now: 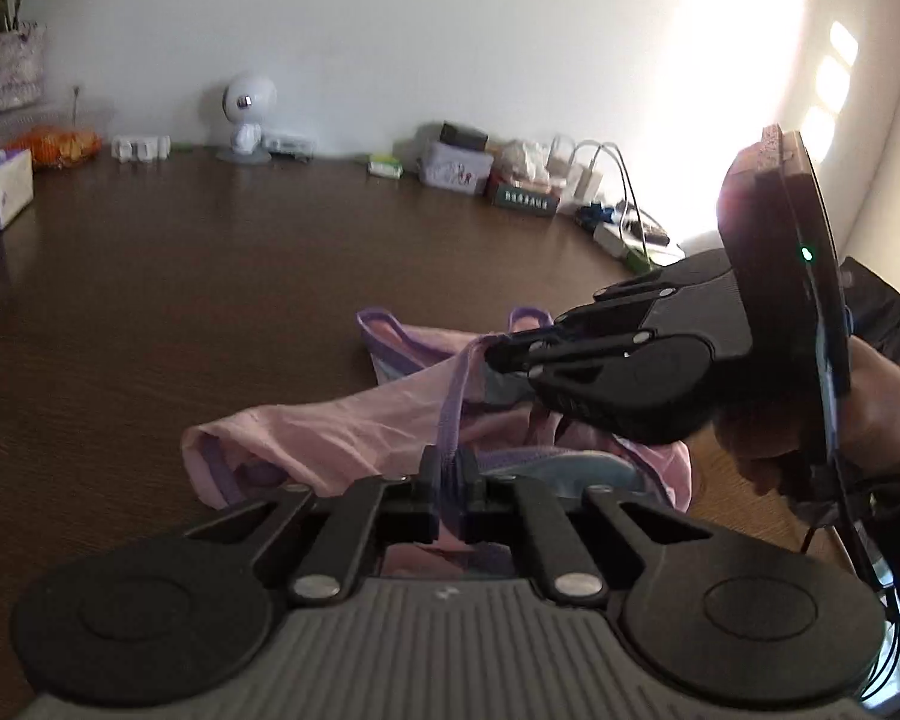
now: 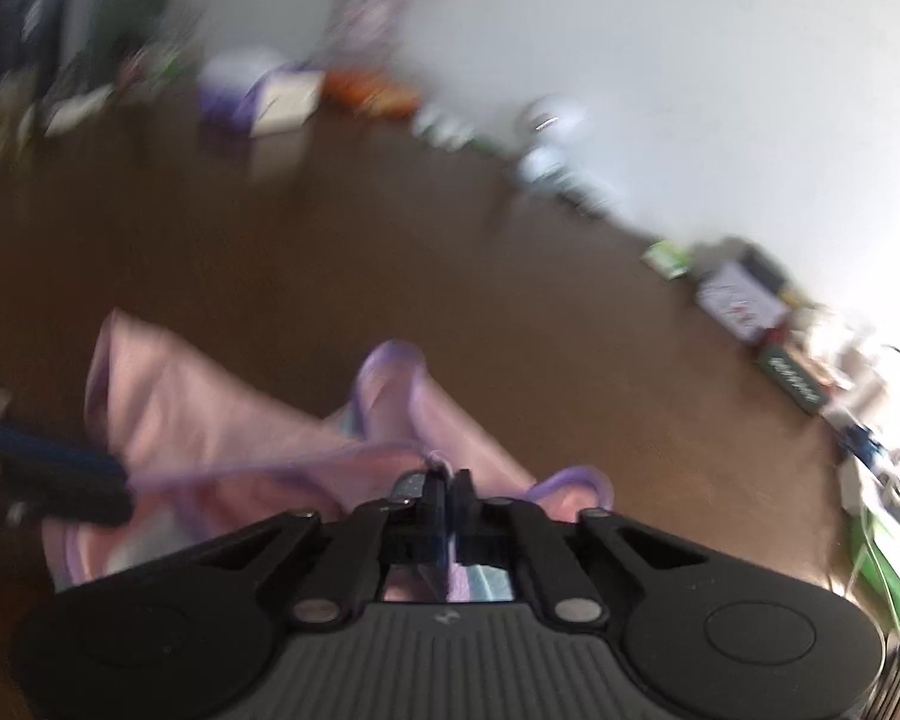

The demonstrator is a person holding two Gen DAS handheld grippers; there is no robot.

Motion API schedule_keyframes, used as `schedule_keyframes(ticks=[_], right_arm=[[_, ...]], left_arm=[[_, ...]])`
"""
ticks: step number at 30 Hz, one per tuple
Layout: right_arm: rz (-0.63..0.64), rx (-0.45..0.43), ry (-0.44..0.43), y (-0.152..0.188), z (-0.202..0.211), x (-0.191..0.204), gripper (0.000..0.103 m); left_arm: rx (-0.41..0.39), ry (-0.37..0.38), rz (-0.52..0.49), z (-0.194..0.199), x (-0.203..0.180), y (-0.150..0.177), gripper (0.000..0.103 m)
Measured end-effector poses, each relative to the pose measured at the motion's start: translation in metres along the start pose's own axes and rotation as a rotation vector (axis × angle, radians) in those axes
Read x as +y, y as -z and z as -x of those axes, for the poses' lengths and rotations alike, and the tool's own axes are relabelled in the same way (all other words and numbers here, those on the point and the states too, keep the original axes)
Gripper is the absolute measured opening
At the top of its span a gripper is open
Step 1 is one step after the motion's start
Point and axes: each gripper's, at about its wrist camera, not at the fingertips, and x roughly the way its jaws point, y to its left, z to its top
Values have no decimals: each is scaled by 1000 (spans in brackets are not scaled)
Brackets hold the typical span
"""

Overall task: Fold clothes
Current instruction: 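Lift the tank top with both grippers and lay it down folded, then grasp the tank top edges with both grippers and lift it up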

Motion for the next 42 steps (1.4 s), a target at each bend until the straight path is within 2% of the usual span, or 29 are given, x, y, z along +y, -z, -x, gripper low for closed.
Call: schedule_keyframes(ticks=[2,3,4,6,8,11,12,14,15,16,17,20,21,24,25,26,27,30,34,37,42], right_arm=[[-87,-97,11,0,32,-9,1],[-130,-146,14,2,51,-13,1],[-162,-186,18,5,68,-15,1],[-199,-233,34,14,98,-14,1],[-217,-255,64,23,119,-11,1],[-245,-283,92,32,143,-9,1],[-257,-294,102,36,151,-9,1],[-288,-314,128,47,166,-12,1],[-305,-317,146,54,173,-15,1],[-317,-307,168,62,178,-16,1],[-321,-288,194,71,180,-17,1],[-272,-163,275,101,164,-9,1],[-250,-134,276,109,160,-4,1],[-182,-115,183,122,160,17,4],[-160,-109,152,127,160,24,11],[-135,-107,139,128,159,30,23],[-106,-110,148,126,158,35,26],[2,-107,147,122,152,52,27],[138,-79,99,118,138,73,28],[217,-59,123,121,129,86,36],[289,-66,124,125,119,103,35]], left_arm=[[-31,-24,10,10,-2,1,7],[-64,-63,12,13,-8,4,15],[-94,-101,-7,14,-19,6,33],[-144,-119,-56,13,-43,10,54],[-176,-113,-100,11,-67,14,54],[-177,-163,-188,2,-89,24,54],[-172,-185,-215,-2,-95,28,51],[-160,-224,-221,-5,-93,36,37],[-159,-247,-224,-4,-91,40,23],[-157,-266,-229,-2,-87,43,15],[-156,-280,-233,2,-83,43,11],[-174,-292,-267,25,-75,38,7],[-183,-284,-283,37,-76,34,6],[-213,-259,-347,71,-81,24,5],[-213,-249,-366,76,-84,23,5],[-211,-239,-383,80,-87,22,5],[-198,-232,-386,79,-87,22,5],[-161,-224,-378,74,-85,24,5],[-183,-225,-345,73,-76,20,5],[-202,-220,-343,75,-74,13,5],[-215,-216,-353,74,-75,6,5]])
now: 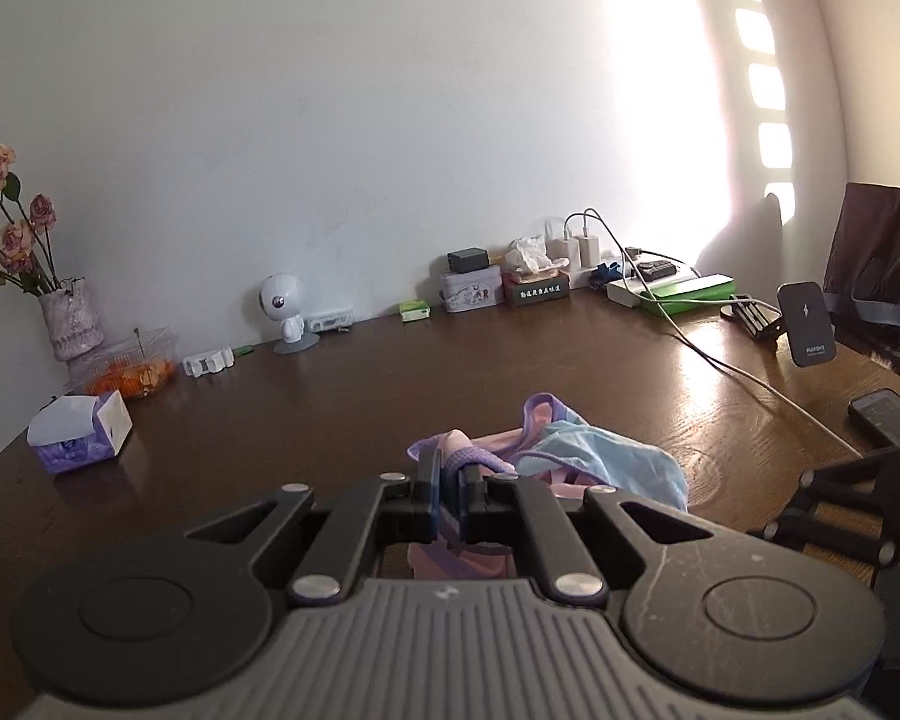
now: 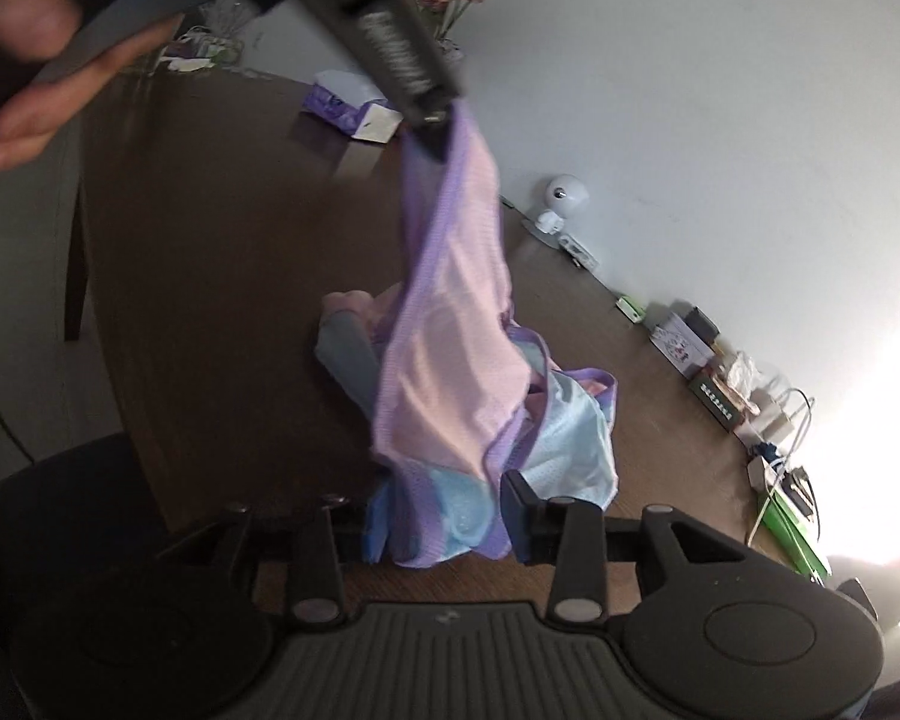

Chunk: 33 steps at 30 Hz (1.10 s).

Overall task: Fold clothes
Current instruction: 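Grasp the tank top edges with both grippers and lift it up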

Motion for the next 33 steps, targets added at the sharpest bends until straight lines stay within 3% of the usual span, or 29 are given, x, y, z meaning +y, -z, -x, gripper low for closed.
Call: schedule_keyframes(ticks=[2,3,4,8,11,15,17,19,22,23,25,29,33], right_arm=[[18,-14,18,2,-4,6,29],[12,-15,33,3,-5,7,8],[-16,-21,47,4,-3,2,2],[-241,-98,154,7,20,-39,1],[-432,-188,229,20,46,-67,1],[-550,-233,251,44,66,-76,1],[-564,-216,239,56,67,-73,1],[-582,-203,222,65,67,-68,1],[-593,-182,193,76,61,-65,1],[-594,-178,184,78,60,-64,1],[-578,-163,159,74,53,-63,1],[-533,-170,137,62,49,-60,1],[-522,-164,105,50,41,-67,1]], left_arm=[[3,-6,-4,-1,1,1,5],[5,-9,-7,-1,1,1,6],[6,-12,-9,-2,1,1,6],[96,-46,-15,-20,2,25,8],[206,-2,13,-40,-8,51,12],[208,-64,-41,-46,-26,65,24],[192,-99,-76,-45,-30,64,26],[177,-137,-97,-44,-32,62,36],[171,-166,-102,-44,-28,57,37],[169,-173,-103,-43,-26,55,35],[161,-169,-100,-40,-22,48,15],[133,-141,-89,-32,-8,28,13],[129,-59,14,-38,26,6,13]])
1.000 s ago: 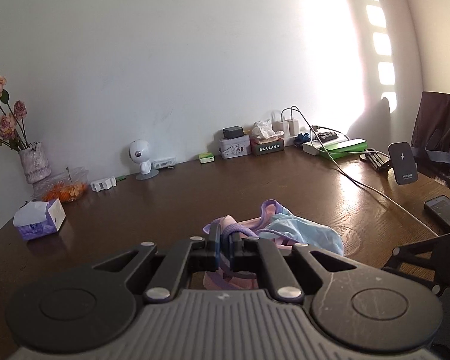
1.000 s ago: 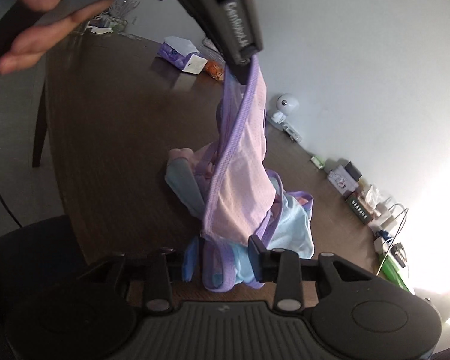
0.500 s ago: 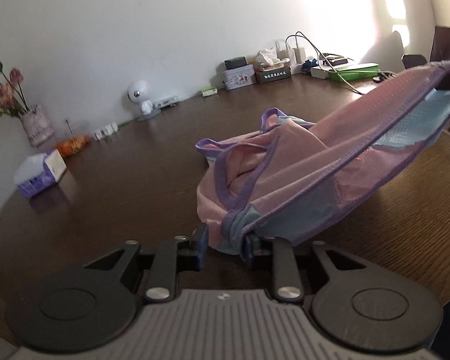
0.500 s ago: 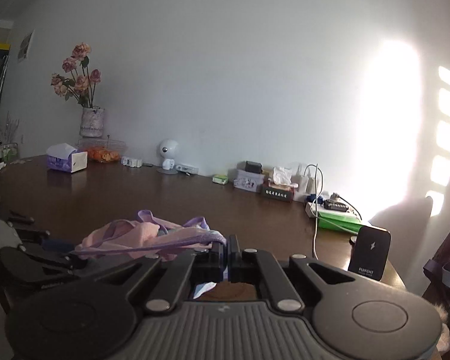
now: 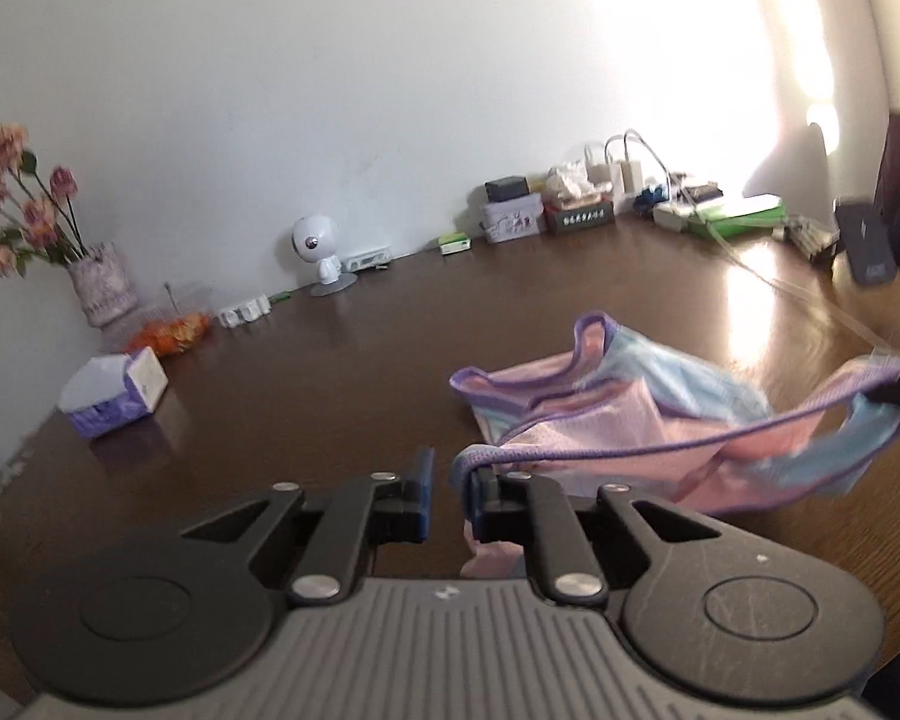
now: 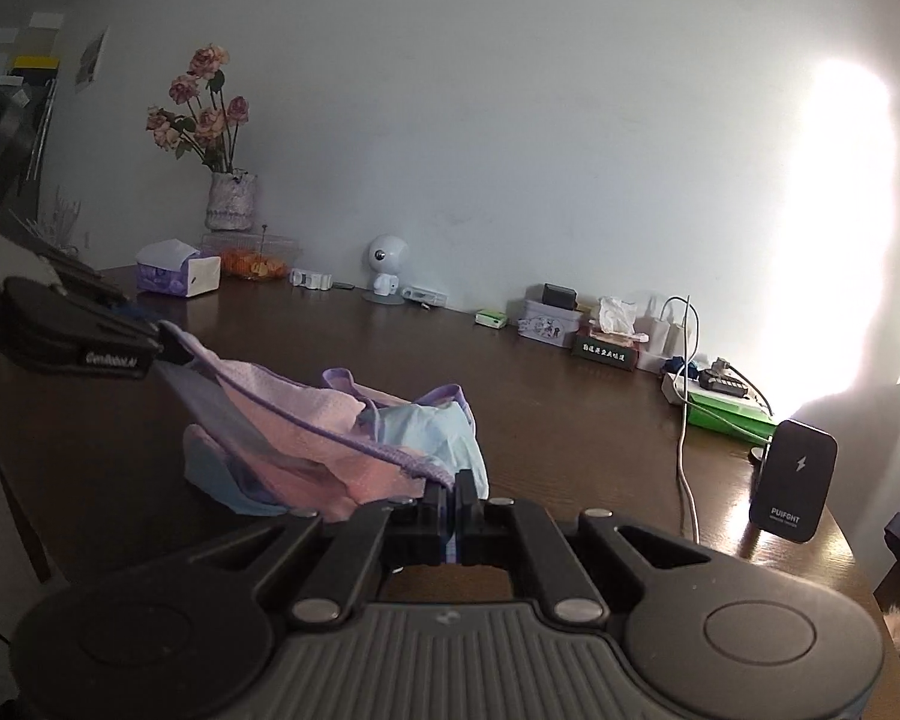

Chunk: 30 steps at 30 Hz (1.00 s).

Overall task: Fold clothes
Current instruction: 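Grasp the tank top edges with both grippers and lift it up, then lay the tank top flat on the table and open both grippers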

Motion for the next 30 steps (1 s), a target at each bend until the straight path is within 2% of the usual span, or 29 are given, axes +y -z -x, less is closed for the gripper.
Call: schedule_keyframes(ticks=[1,3,5,7,9,10,12,14,16,17,19,23,25,27,28,30], right_arm=[[-15,10,-20,-6,-5,-3,1],[-122,42,-118,-23,-22,-18,1],[-208,67,-205,-51,-47,-37,1],[-176,57,-204,-90,-77,-48,1],[-158,43,-178,-137,-116,-64,1],[-157,34,-169,-165,-139,-73,1],[-143,-13,-129,-224,-177,-90,1],[-79,-113,-42,-288,-188,-104,1],[-51,-218,-7,-343,-170,-114,1],[-50,-262,-16,-363,-154,-115,1],[-13,-310,-15,-377,-130,-110,1],[45,-349,-10,-376,-96,-97,1],[56,-343,-5,-361,-90,-91,1],[23,-300,-29,-339,-89,-88,1],[11,-271,-43,-324,-89,-85,1],[3,-172,-69,-273,-95,-74,1]], left_arm=[[-3,19,24,-5,9,-6,12],[2,52,72,-28,29,-22,7],[-4,92,119,-55,49,-45,4],[-22,142,163,-87,71,-78,2],[-42,184,204,-122,90,-128,2],[-61,193,207,-136,92,-159,2],[-153,159,185,-149,96,-219,2],[-290,107,170,-137,101,-277,2],[-413,91,168,-109,111,-320,2],[-458,89,162,-93,116,-329,2],[-542,84,148,-61,124,-346,2],[-619,47,92,-24,124,-328,2],[-578,74,92,-19,119,-303,2],[-515,101,85,-20,111,-270,2],[-473,113,77,-23,104,-249,2],[-369,119,60,-33,85,-198,2]])
